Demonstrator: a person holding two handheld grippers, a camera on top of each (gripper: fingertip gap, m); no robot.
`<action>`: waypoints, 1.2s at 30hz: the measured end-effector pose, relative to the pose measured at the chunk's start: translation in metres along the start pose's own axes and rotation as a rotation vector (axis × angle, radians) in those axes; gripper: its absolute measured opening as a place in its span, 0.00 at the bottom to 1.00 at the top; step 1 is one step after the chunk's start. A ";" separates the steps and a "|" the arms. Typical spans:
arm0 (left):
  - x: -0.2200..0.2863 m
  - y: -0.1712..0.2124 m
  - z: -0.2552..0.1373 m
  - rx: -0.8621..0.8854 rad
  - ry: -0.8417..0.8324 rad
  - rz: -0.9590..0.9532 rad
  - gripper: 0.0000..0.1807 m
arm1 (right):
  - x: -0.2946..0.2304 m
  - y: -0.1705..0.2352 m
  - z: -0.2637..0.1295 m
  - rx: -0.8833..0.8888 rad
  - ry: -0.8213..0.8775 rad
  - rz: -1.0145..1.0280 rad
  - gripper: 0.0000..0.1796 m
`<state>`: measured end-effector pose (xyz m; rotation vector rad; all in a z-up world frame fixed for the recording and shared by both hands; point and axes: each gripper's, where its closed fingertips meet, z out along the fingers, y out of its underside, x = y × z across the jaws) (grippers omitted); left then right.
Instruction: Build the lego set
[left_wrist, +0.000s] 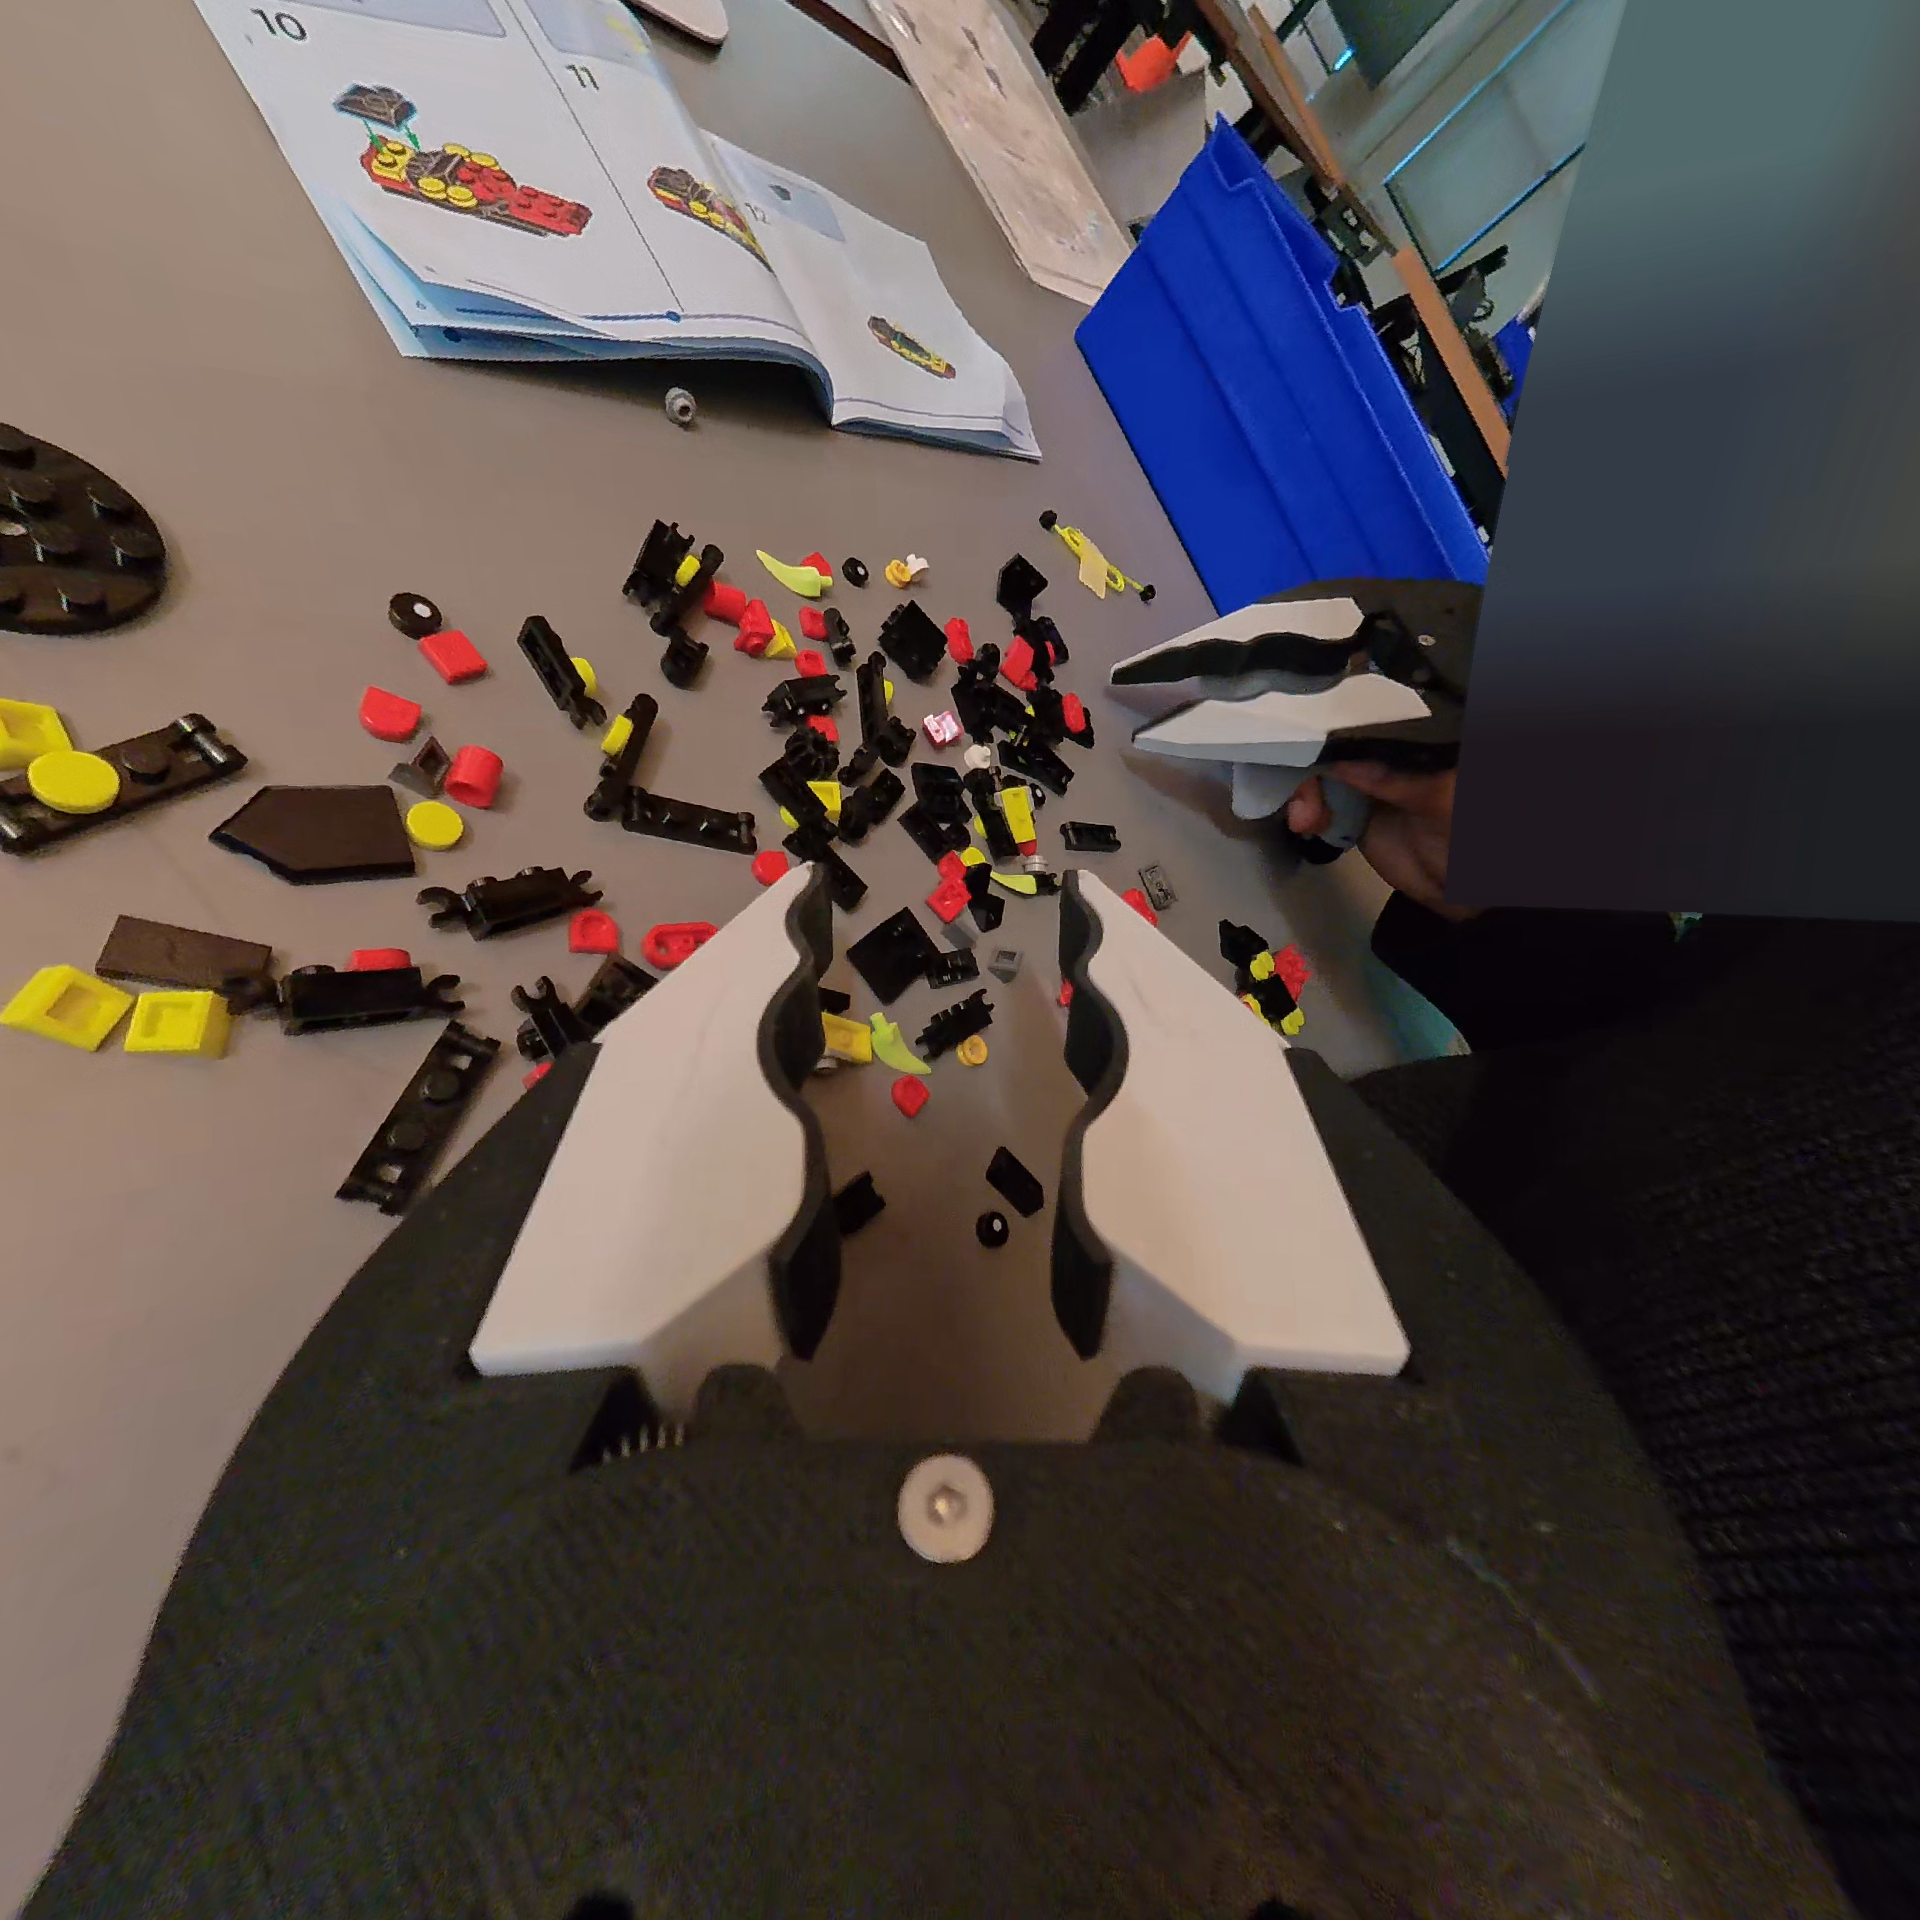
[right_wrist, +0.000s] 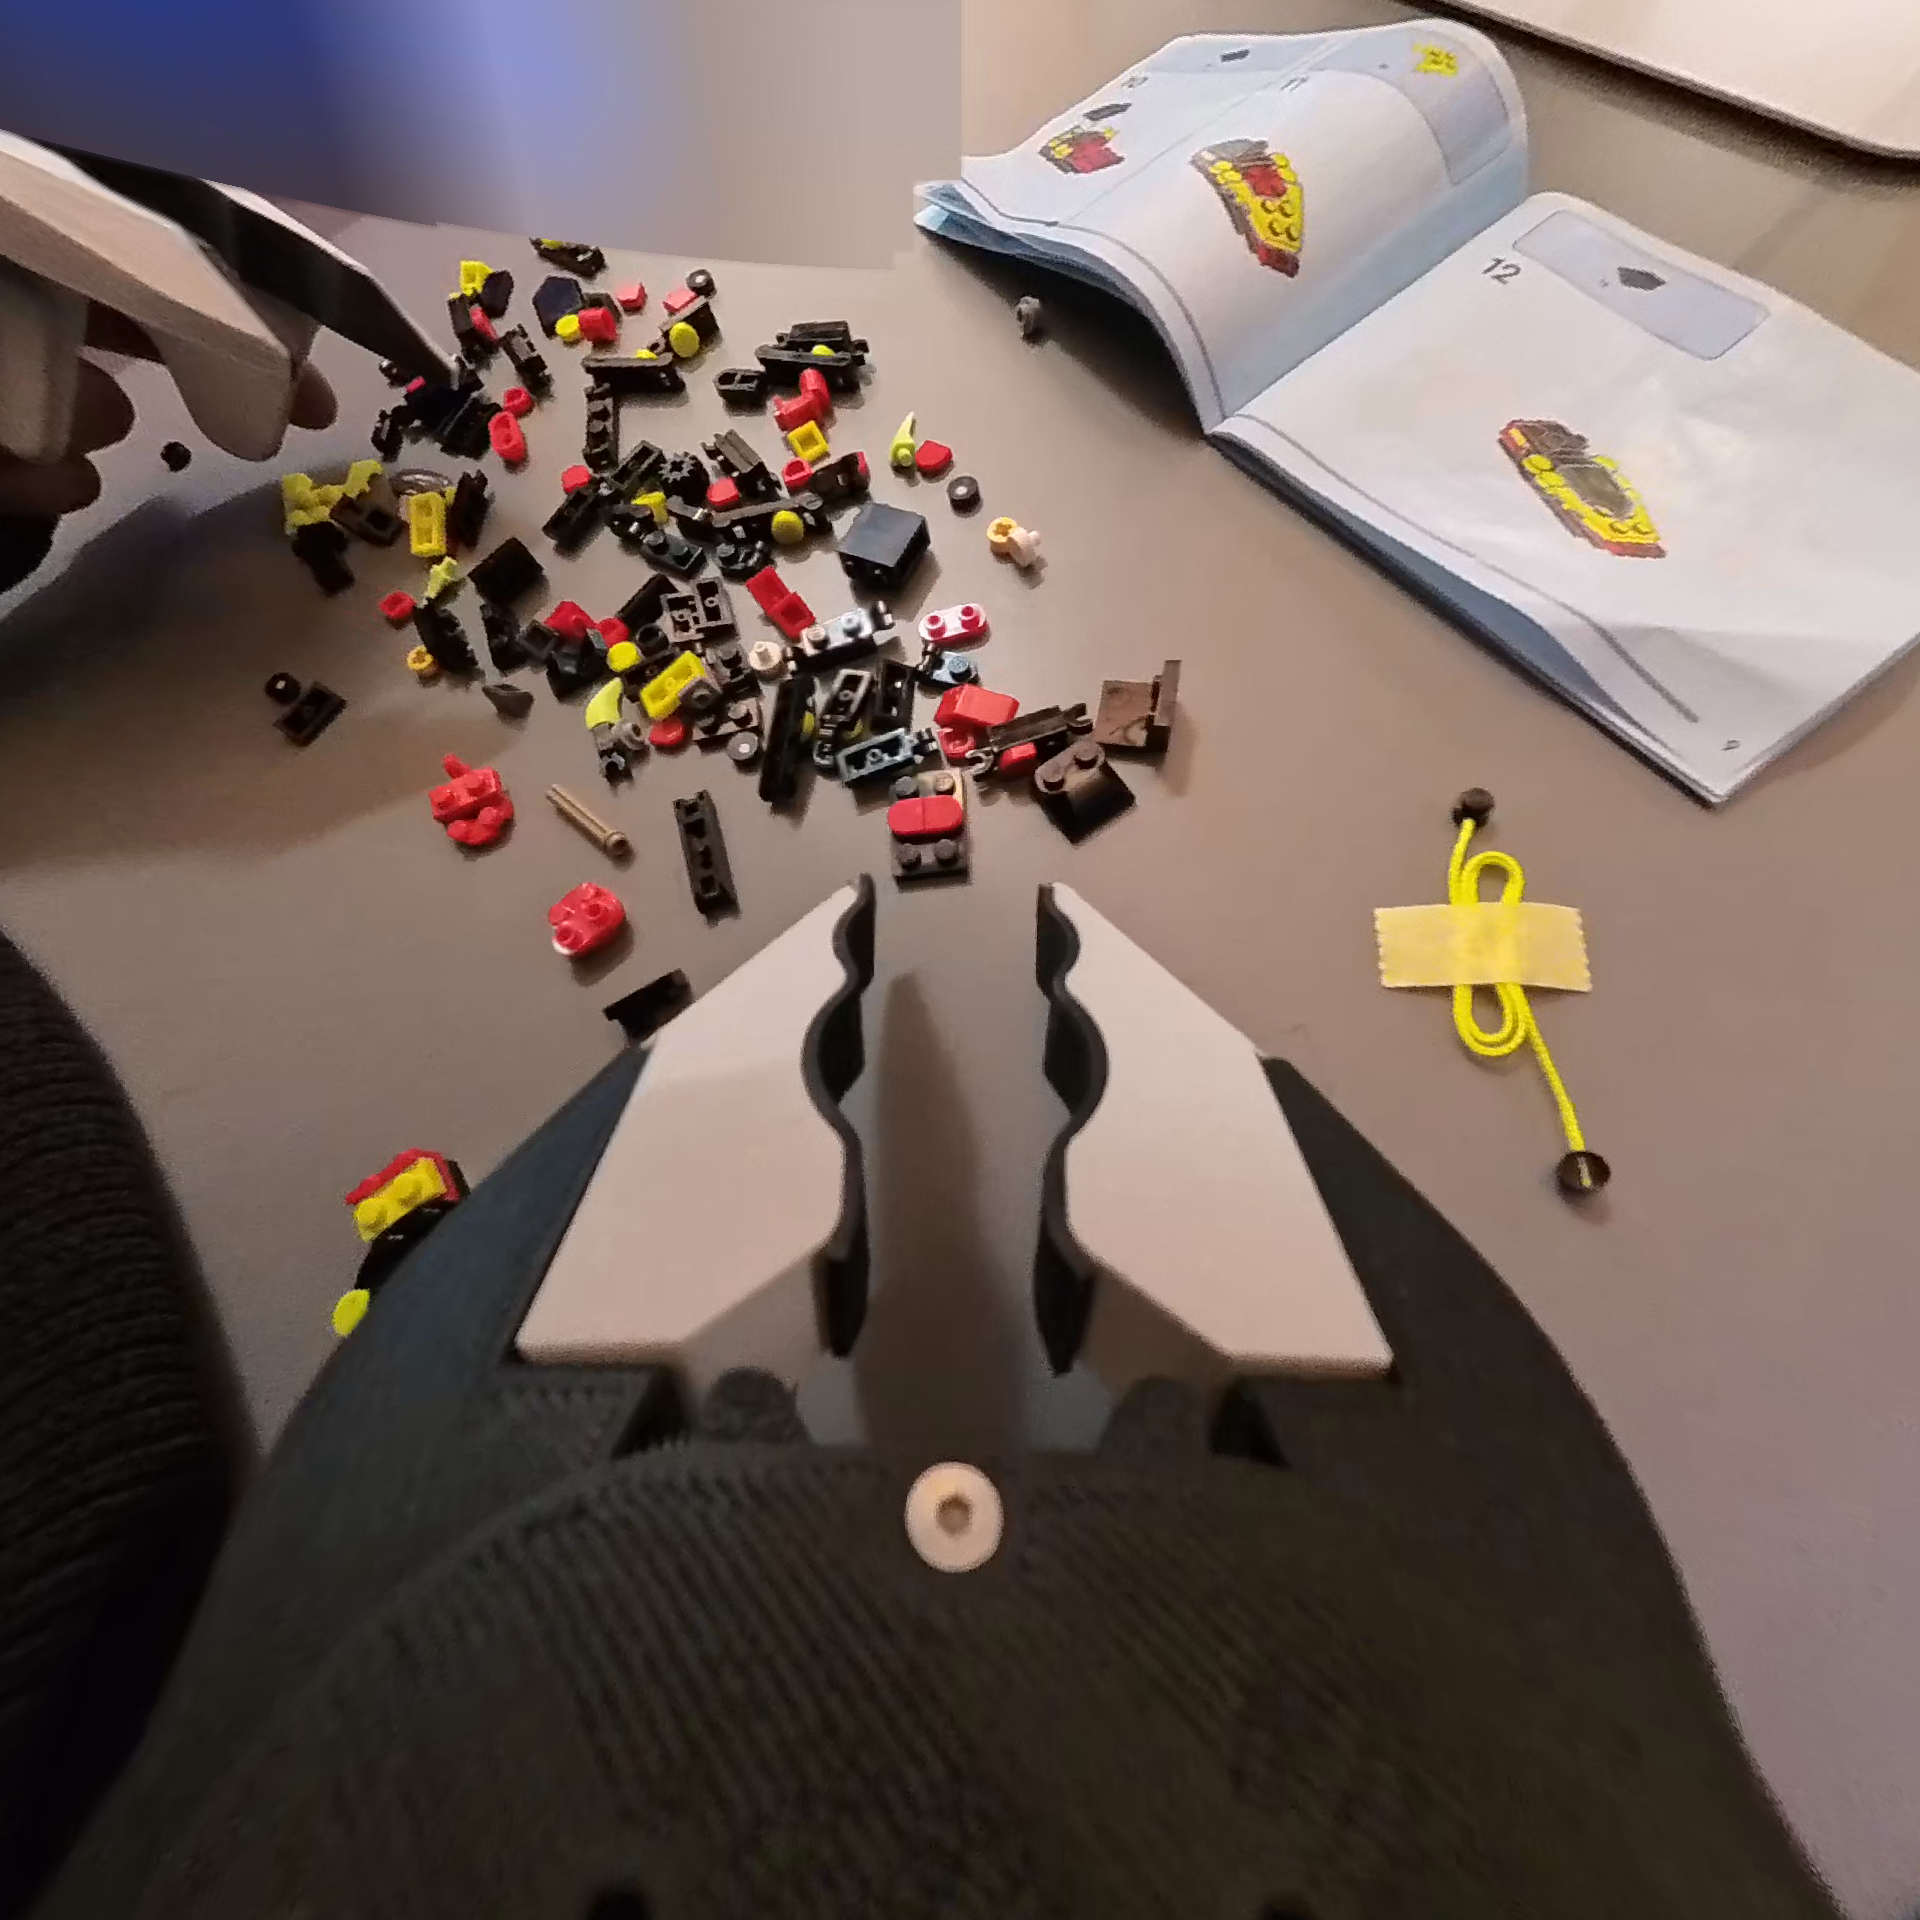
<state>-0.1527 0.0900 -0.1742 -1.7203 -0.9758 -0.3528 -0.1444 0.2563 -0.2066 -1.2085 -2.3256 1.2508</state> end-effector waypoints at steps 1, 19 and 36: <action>0.000 0.000 0.000 0.000 0.001 -0.002 0.23 | -0.001 0.000 0.000 0.001 0.002 -0.014 0.17; 0.000 -0.003 0.000 0.022 0.010 -0.016 0.23 | 0.018 -0.022 0.020 0.021 0.049 -0.019 0.18; -0.001 -0.002 0.000 0.008 -0.010 0.010 0.23 | 0.017 -0.014 0.026 -0.044 0.052 -0.070 0.14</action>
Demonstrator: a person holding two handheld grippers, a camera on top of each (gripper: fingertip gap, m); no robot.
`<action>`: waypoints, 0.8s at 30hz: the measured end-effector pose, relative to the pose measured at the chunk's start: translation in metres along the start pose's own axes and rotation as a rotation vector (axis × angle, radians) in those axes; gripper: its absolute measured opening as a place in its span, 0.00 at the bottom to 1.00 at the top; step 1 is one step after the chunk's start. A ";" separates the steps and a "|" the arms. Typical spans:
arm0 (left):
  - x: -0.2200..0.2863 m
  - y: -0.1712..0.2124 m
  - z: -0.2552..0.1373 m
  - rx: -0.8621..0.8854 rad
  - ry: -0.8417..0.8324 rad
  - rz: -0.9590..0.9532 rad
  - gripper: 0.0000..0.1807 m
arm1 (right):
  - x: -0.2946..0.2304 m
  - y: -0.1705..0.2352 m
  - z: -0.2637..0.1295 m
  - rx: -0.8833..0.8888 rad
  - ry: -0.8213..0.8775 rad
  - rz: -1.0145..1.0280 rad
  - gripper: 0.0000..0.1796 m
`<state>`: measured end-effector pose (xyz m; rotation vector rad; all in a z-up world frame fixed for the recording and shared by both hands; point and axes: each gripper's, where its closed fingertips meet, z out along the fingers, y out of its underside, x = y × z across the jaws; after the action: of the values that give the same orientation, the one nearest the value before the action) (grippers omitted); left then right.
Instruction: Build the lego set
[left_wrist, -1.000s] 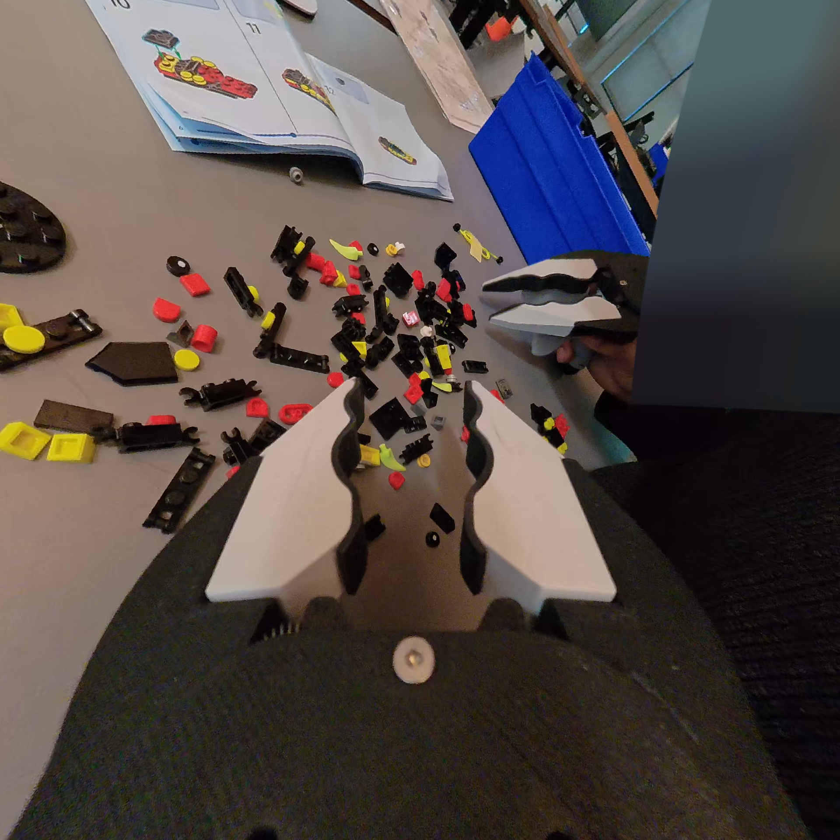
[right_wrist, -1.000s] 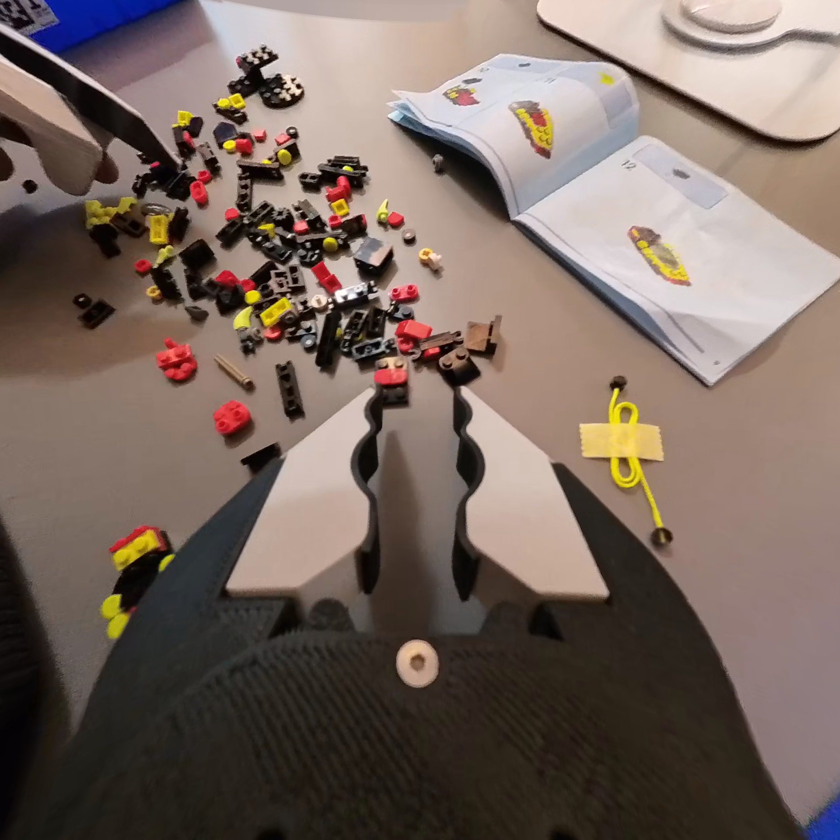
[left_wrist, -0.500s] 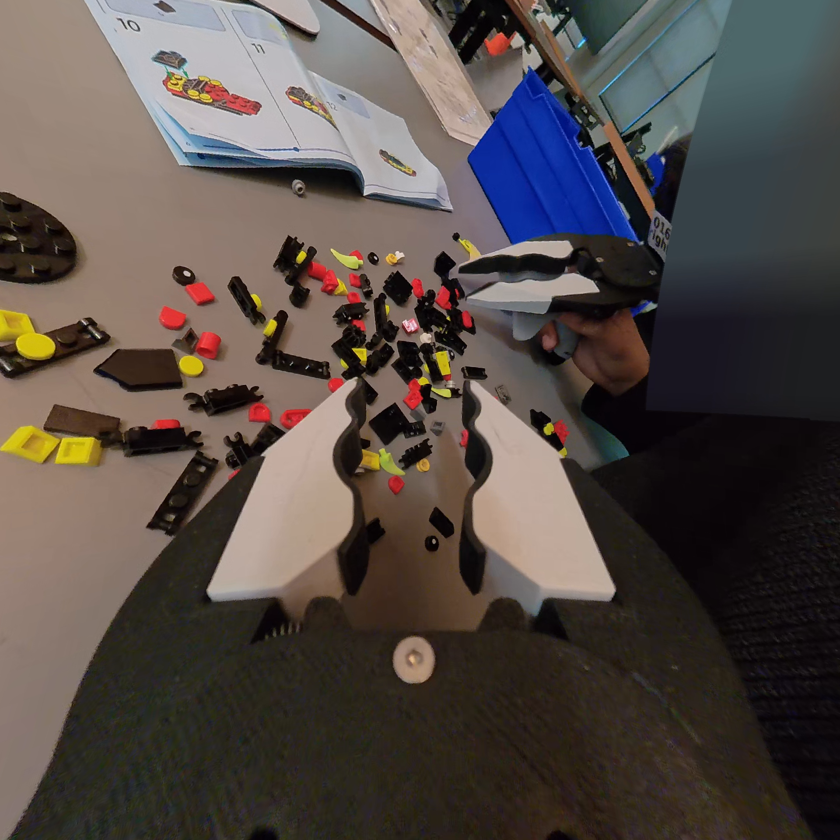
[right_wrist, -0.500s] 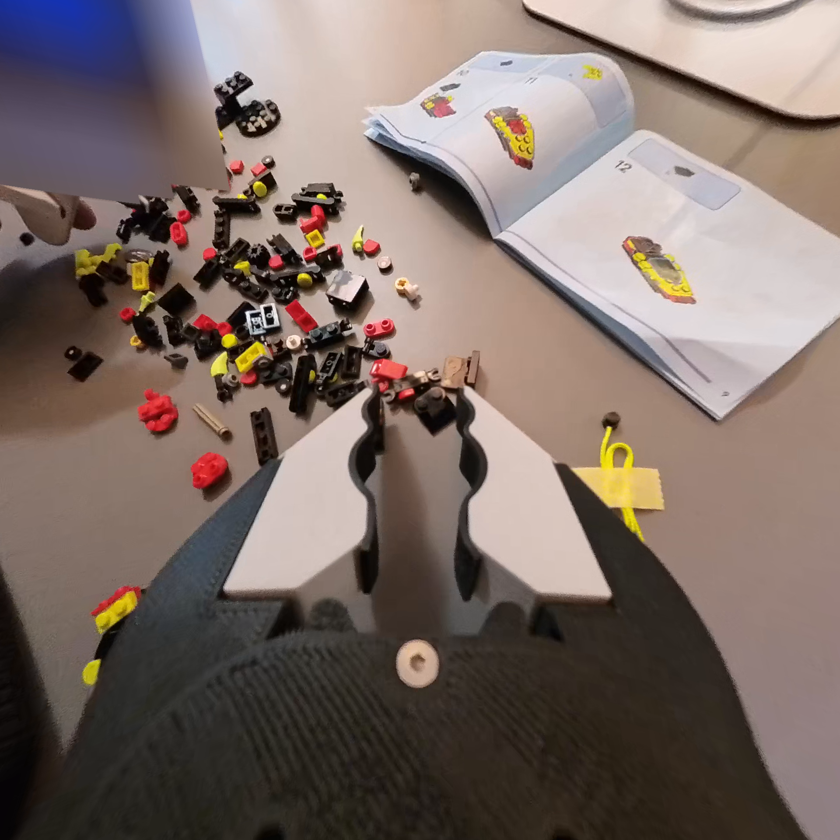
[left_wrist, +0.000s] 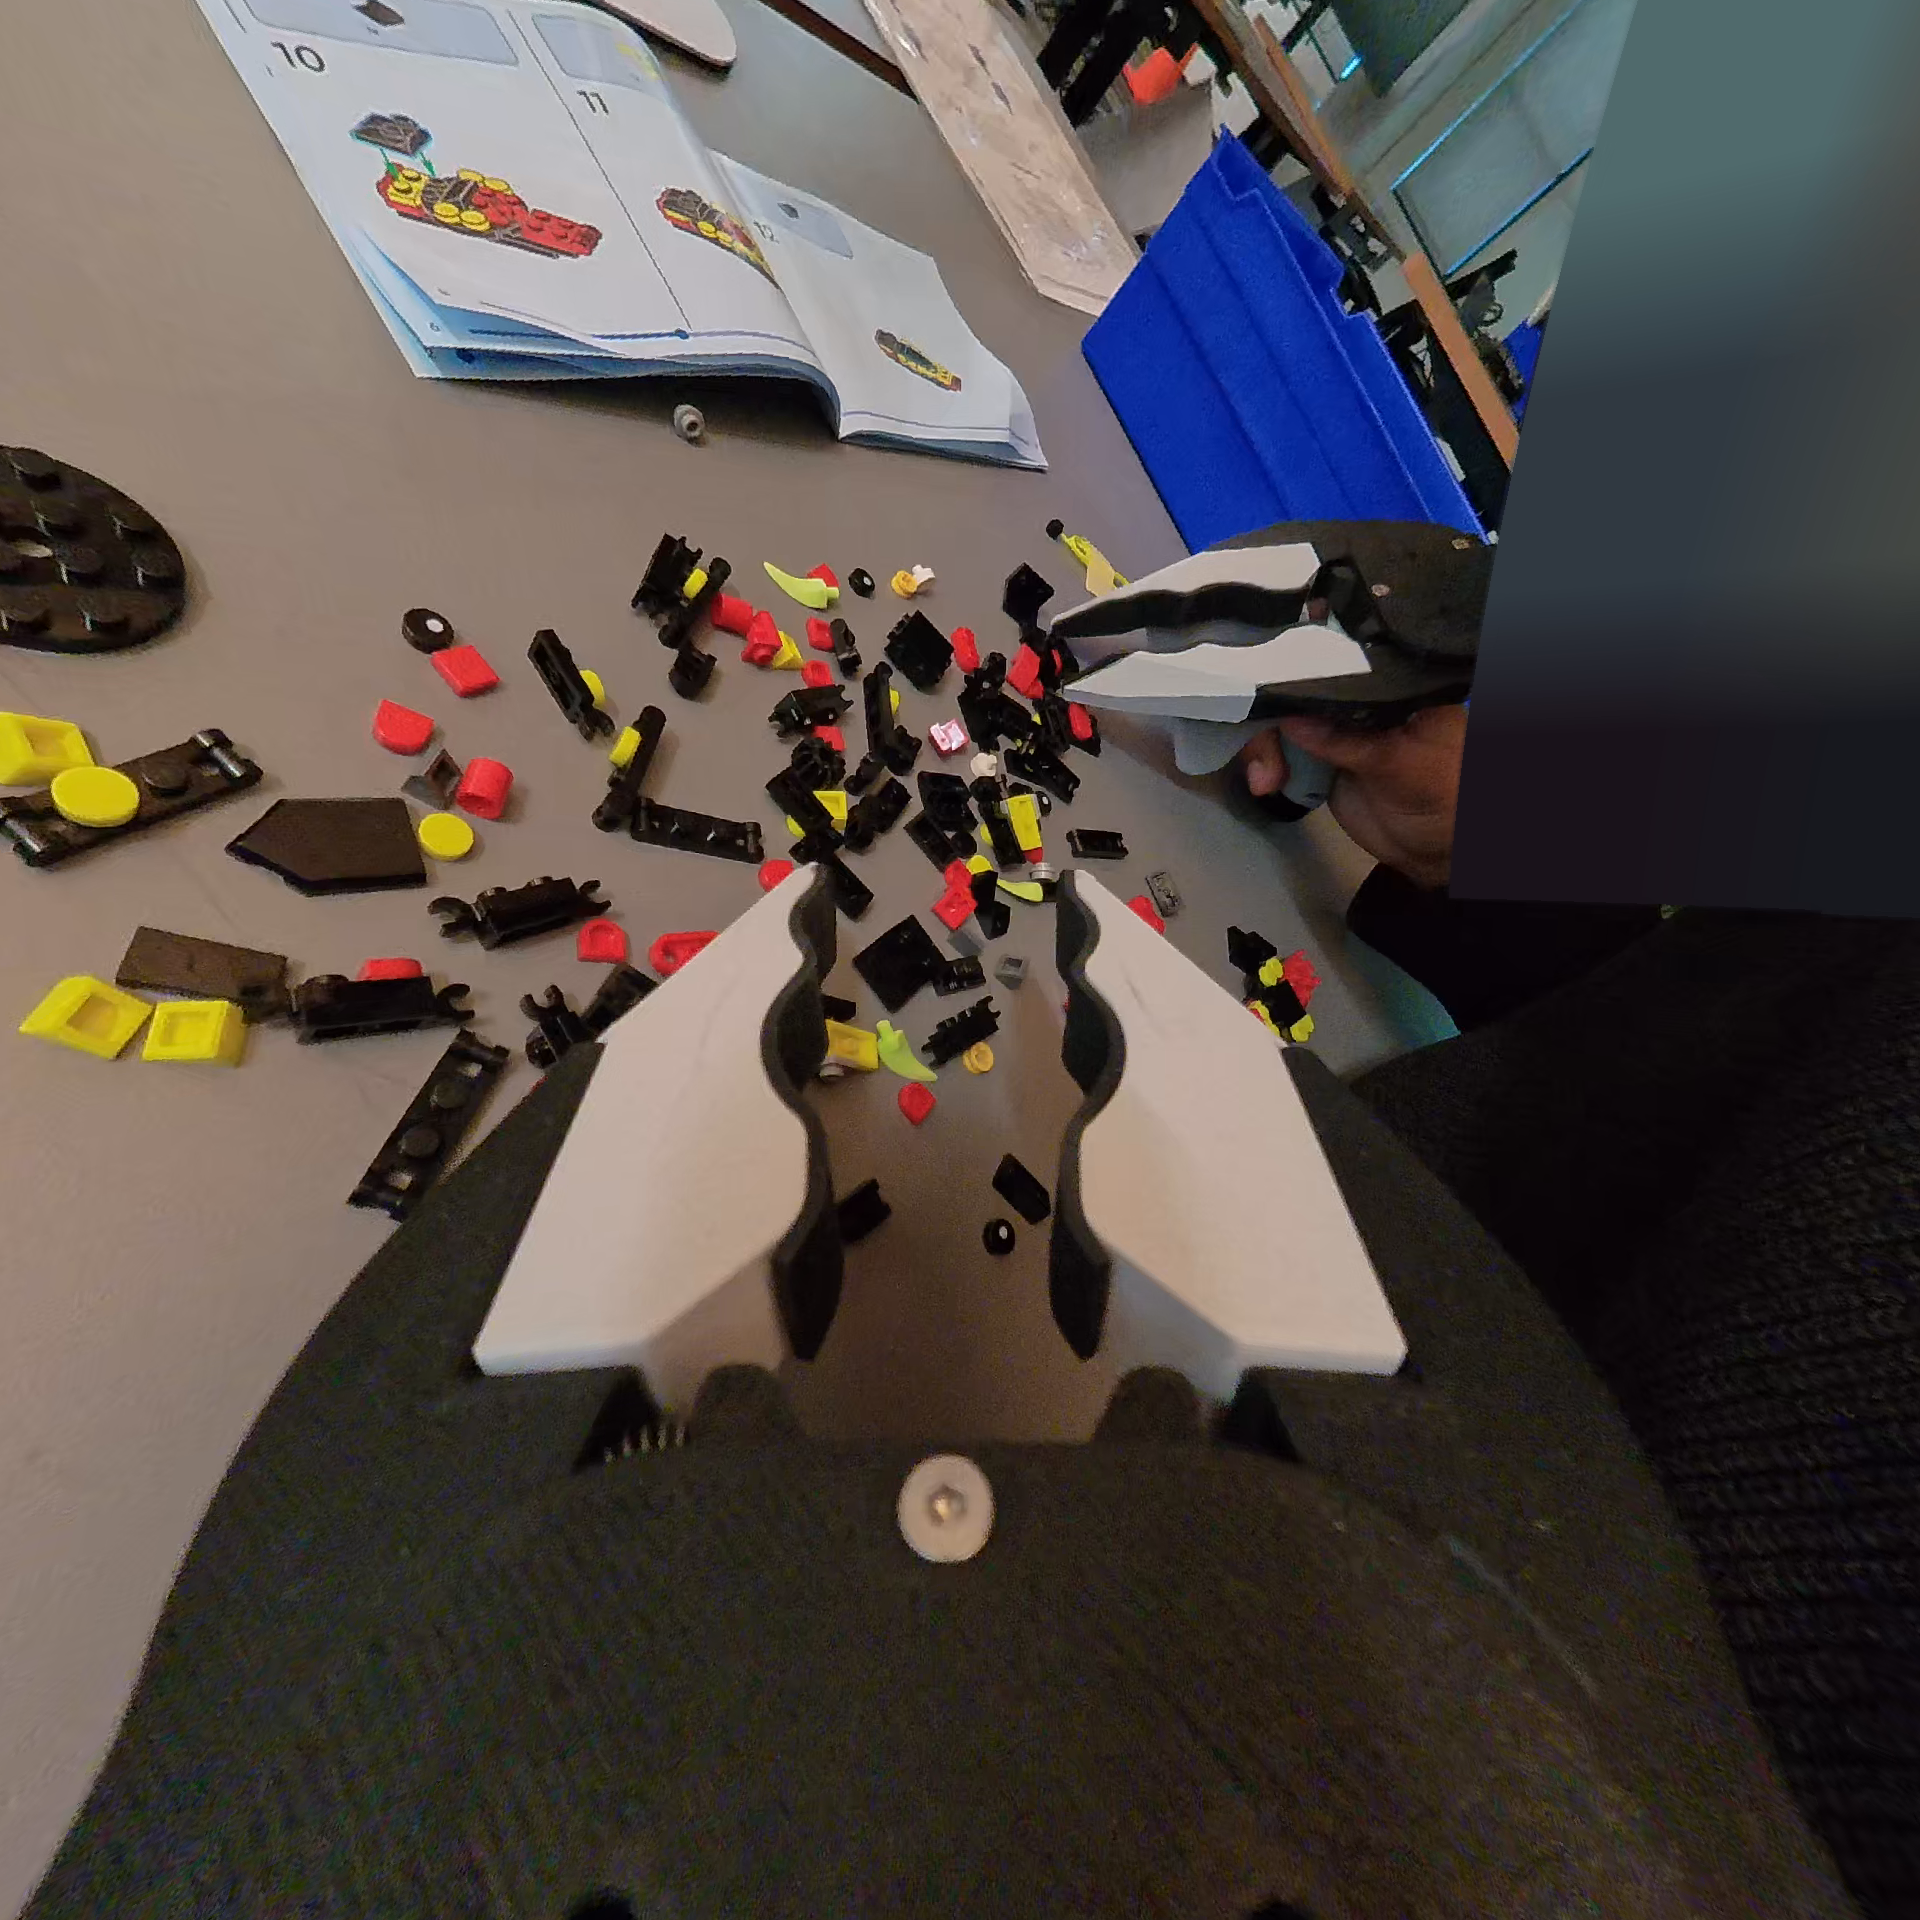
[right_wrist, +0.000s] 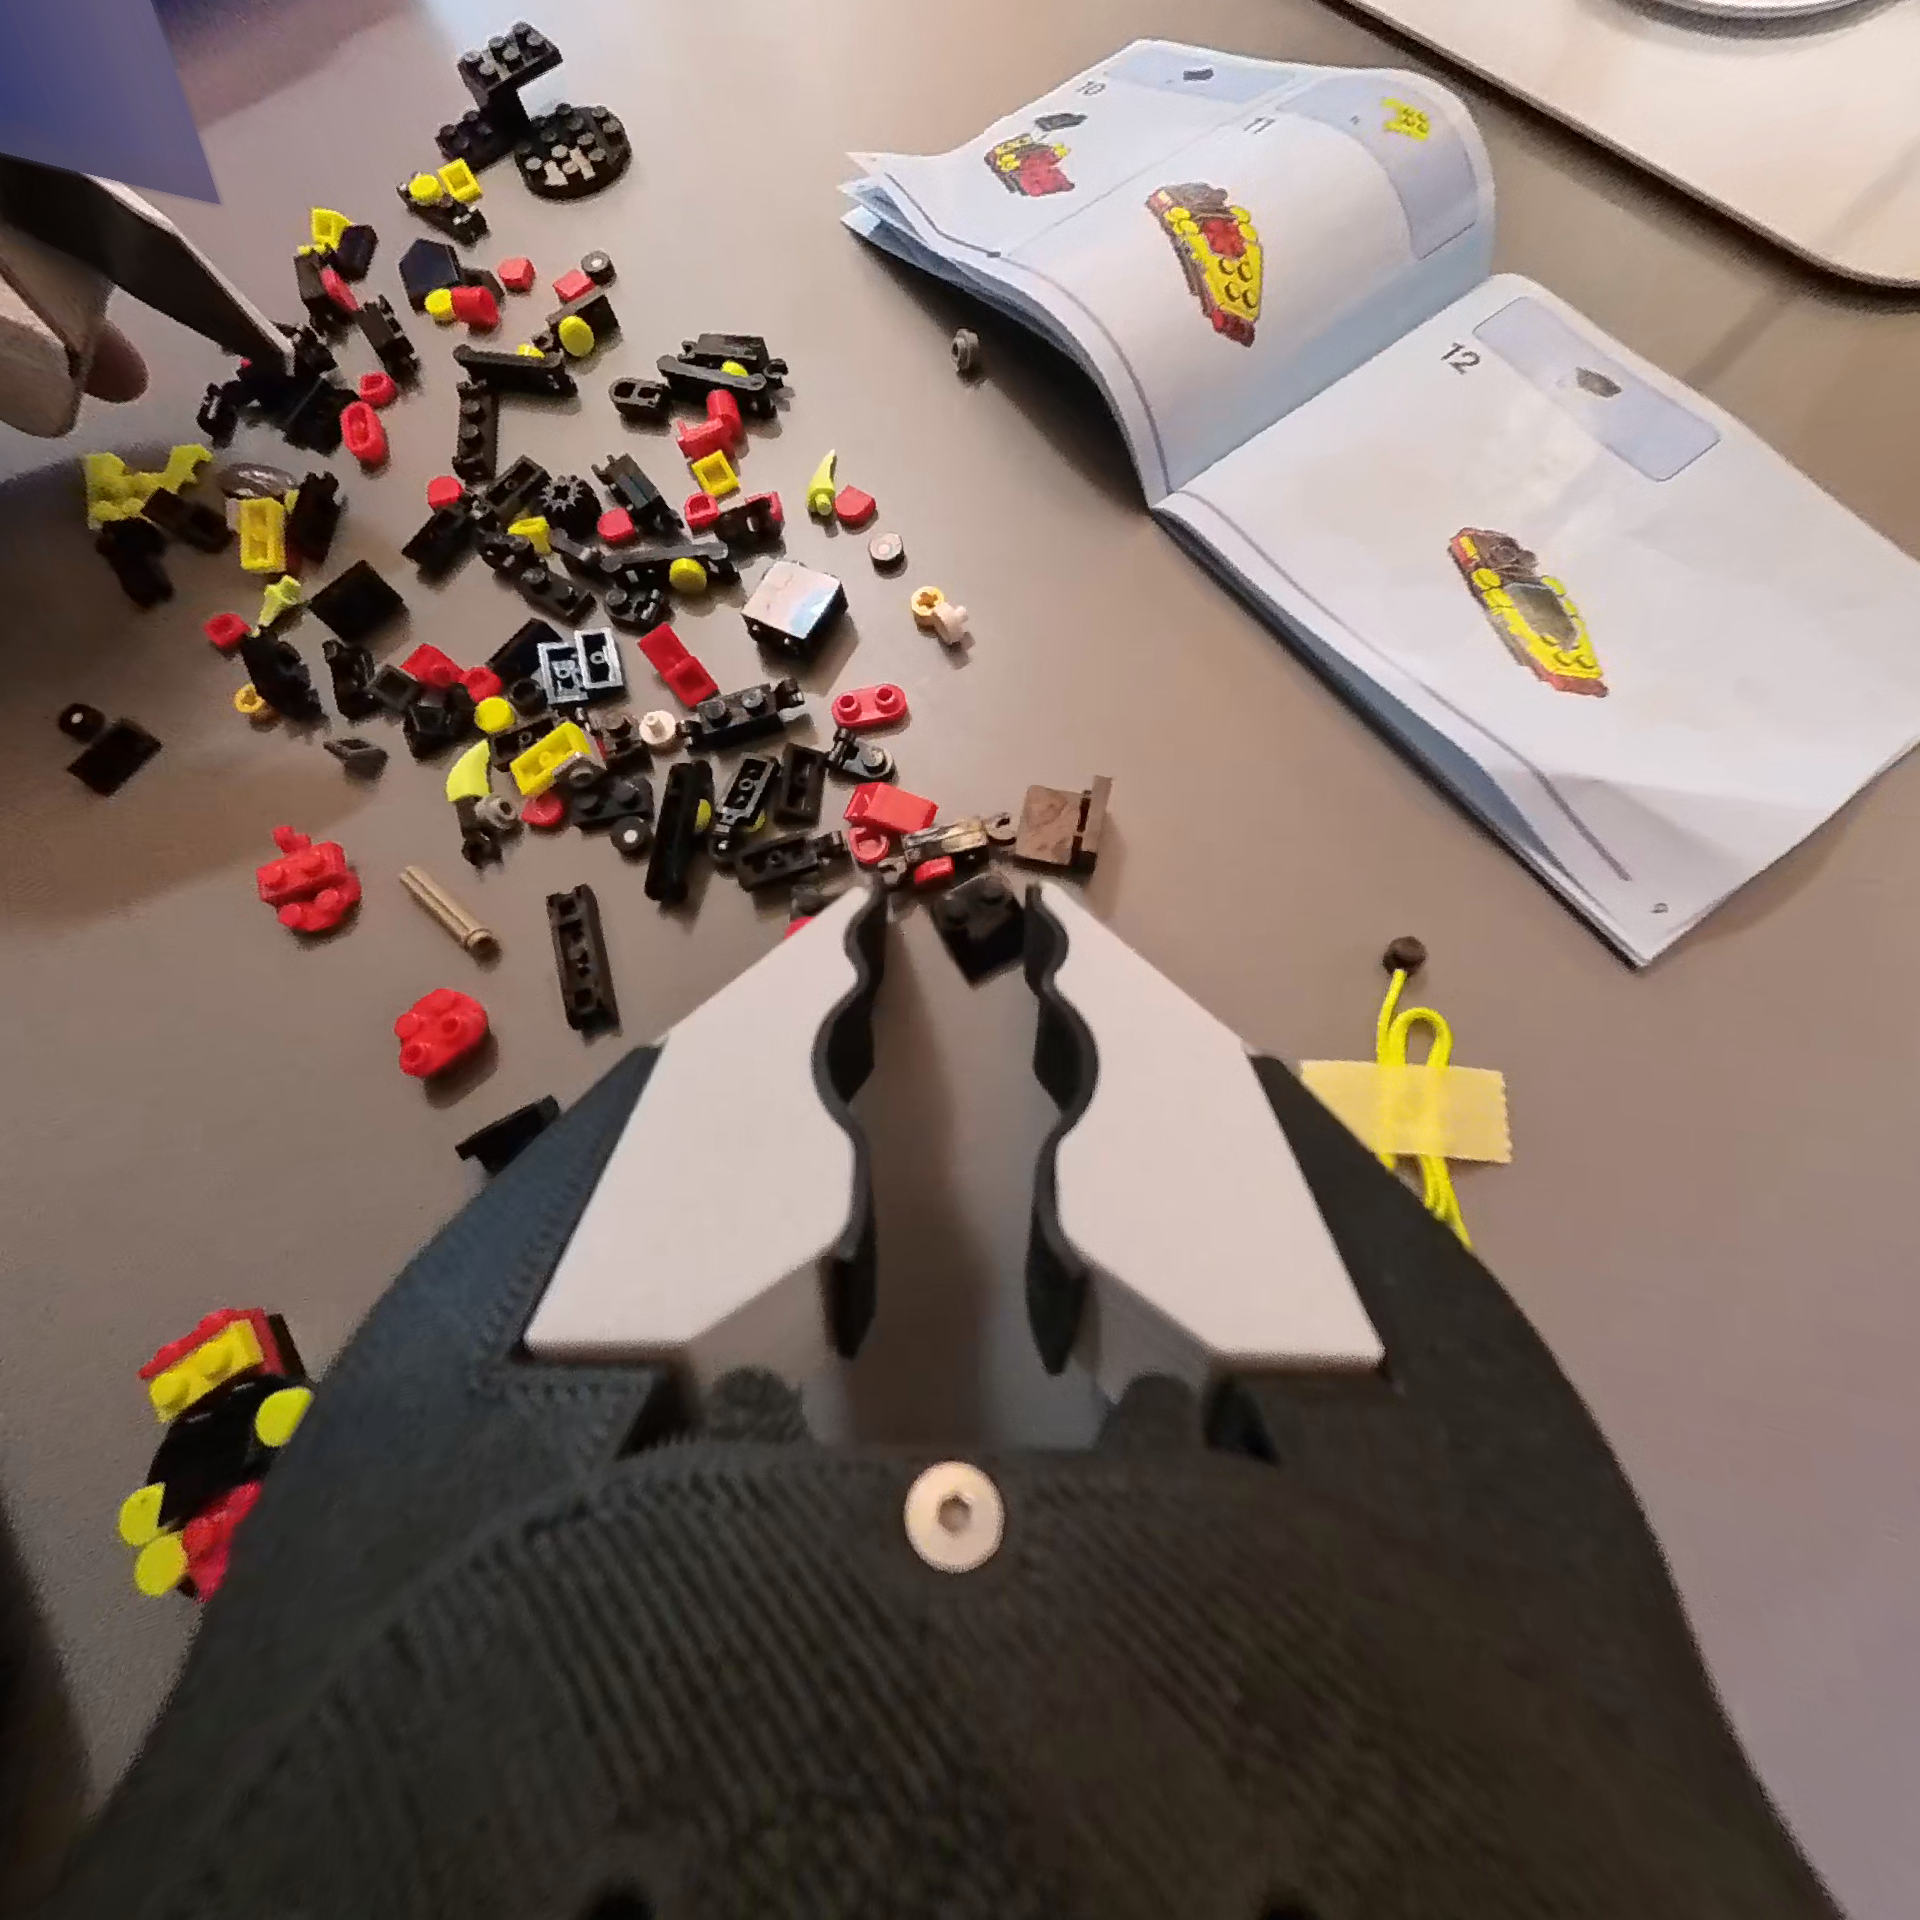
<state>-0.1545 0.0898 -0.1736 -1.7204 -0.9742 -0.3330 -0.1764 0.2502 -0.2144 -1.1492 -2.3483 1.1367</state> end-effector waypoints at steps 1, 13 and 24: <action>0.000 0.000 0.000 0.000 0.000 0.001 0.23 | 0.000 0.001 0.000 -0.006 0.003 -0.002 0.13; -0.001 0.001 0.001 -0.003 0.006 -0.013 0.23 | 0.003 0.002 0.000 -0.009 0.029 -0.003 0.09; 0.000 0.000 0.000 0.001 0.014 -0.026 0.23 | 0.004 0.002 0.000 -0.010 0.040 -0.014 0.09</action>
<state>-0.1547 0.0899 -0.1740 -1.7036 -0.9870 -0.3612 -0.1777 0.2537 -0.2163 -1.1470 -2.3311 1.0881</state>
